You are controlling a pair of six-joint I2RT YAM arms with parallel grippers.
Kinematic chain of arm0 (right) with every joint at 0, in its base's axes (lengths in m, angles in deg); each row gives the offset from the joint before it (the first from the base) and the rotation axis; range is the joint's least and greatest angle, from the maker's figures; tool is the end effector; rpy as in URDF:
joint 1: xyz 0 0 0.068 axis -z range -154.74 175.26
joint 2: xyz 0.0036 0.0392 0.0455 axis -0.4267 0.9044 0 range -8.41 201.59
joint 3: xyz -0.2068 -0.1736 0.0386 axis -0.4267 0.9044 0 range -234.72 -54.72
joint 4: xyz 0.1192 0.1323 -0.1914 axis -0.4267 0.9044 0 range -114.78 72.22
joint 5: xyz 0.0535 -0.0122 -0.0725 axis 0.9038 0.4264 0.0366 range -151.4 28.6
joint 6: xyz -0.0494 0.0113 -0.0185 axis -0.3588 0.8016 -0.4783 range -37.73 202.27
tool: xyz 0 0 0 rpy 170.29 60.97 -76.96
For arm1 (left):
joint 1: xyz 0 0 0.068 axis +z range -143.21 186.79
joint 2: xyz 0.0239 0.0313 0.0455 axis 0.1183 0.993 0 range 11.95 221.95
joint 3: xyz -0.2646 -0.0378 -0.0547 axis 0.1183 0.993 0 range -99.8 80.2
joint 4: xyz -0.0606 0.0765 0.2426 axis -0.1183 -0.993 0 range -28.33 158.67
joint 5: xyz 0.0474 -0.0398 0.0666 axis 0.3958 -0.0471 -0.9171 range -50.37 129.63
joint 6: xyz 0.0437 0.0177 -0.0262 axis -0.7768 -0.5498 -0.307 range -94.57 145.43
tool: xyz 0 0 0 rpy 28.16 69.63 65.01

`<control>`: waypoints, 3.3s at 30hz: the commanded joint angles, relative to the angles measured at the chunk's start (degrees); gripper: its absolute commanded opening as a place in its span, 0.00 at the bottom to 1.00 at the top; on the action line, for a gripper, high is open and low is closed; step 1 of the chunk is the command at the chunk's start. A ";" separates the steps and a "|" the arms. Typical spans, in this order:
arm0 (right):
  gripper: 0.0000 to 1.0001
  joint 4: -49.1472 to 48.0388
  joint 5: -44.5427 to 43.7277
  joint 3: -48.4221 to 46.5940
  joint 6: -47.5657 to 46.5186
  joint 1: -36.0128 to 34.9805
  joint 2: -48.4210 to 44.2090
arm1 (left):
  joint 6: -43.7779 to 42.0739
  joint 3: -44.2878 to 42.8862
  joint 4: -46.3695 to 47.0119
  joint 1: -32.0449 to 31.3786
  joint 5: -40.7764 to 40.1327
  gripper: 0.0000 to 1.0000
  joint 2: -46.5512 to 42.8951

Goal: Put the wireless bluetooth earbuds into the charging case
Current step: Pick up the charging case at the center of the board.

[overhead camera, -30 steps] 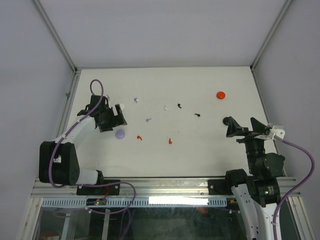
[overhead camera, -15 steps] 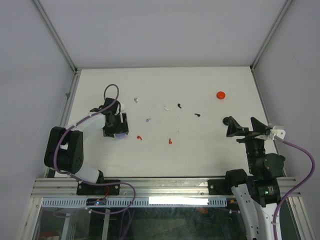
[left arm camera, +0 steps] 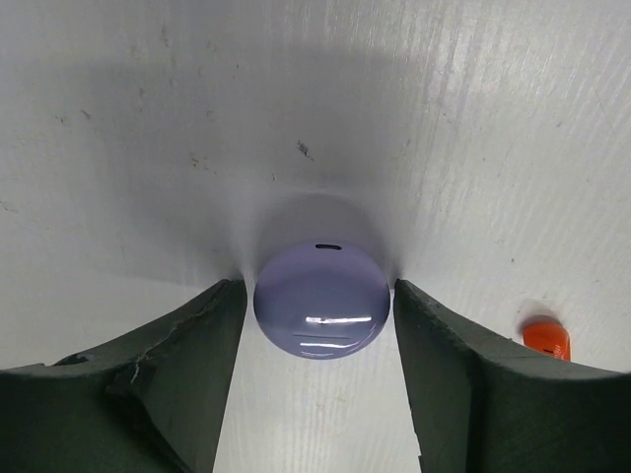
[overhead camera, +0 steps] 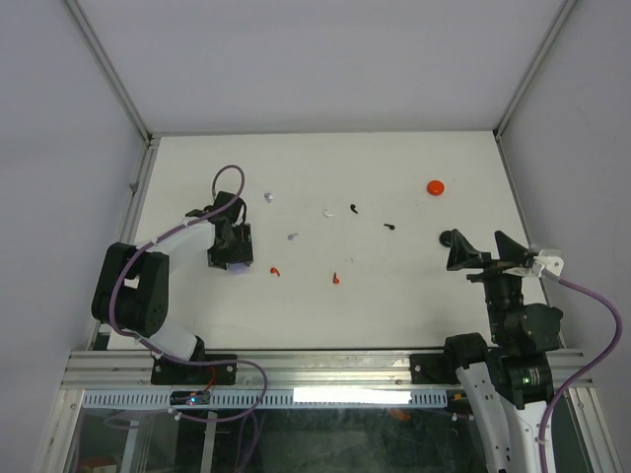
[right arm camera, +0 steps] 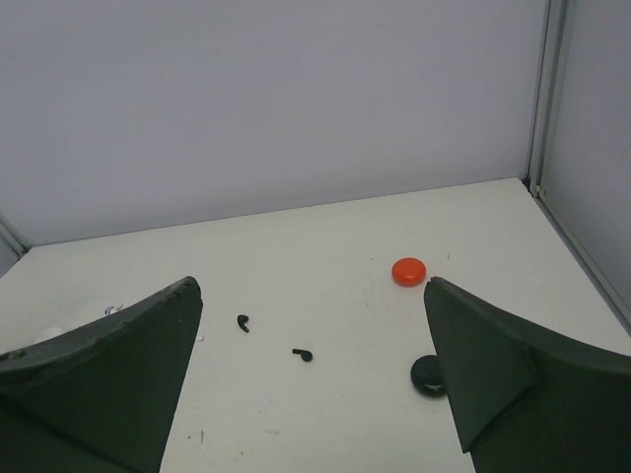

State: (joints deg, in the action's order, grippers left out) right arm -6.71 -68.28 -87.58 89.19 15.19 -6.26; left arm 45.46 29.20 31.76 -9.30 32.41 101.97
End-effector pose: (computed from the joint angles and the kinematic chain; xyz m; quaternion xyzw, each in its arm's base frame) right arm 0.0430 0.0034 0.3241 0.0297 0.6249 0.0781 0.7763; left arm 0.2653 -0.0719 0.1638 -0.0417 0.9897 0.0214 0.1356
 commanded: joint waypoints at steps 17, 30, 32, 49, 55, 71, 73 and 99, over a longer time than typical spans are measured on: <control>0.99 -0.95 7.49 -3.27 2.74 -0.43 8.10 | -4.76 -6.60 -1.79 -8.03 -2.48 0.33 -10.82; 0.99 -1.90 27.19 -5.59 10.78 -0.47 25.57 | -23.07 -12.45 5.06 -23.18 -7.31 0.26 -17.43; 0.99 -2.88 30.53 -5.96 11.39 -0.45 27.86 | -27.38 -12.16 7.76 -25.91 -7.30 0.23 -18.81; 0.94 -10.38 51.28 -11.52 19.76 -3.52 43.47 | -63.96 -6.37 23.25 -42.30 1.56 0.22 -22.54; 0.87 -11.58 51.14 -11.93 21.10 -8.29 46.34 | -70.79 -7.57 23.85 -45.33 1.50 0.21 -20.57; 0.67 -19.15 43.13 -9.33 20.77 -21.30 53.02 | -70.33 -9.74 24.22 -48.52 3.42 0.21 -17.55; 0.64 -18.40 42.34 -9.30 19.87 -21.55 53.41 | -70.36 -9.64 24.25 -48.75 3.81 0.21 -17.67; 0.11 -14.34 43.11 -10.17 13.58 -23.11 54.48 | -70.18 -8.16 24.57 -49.38 2.43 0.39 -19.28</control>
State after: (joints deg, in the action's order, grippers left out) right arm -21.01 -24.35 -96.23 106.10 -7.63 49.72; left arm -24.94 21.57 52.22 -58.13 35.21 84.68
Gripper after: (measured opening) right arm 0.285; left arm 0.509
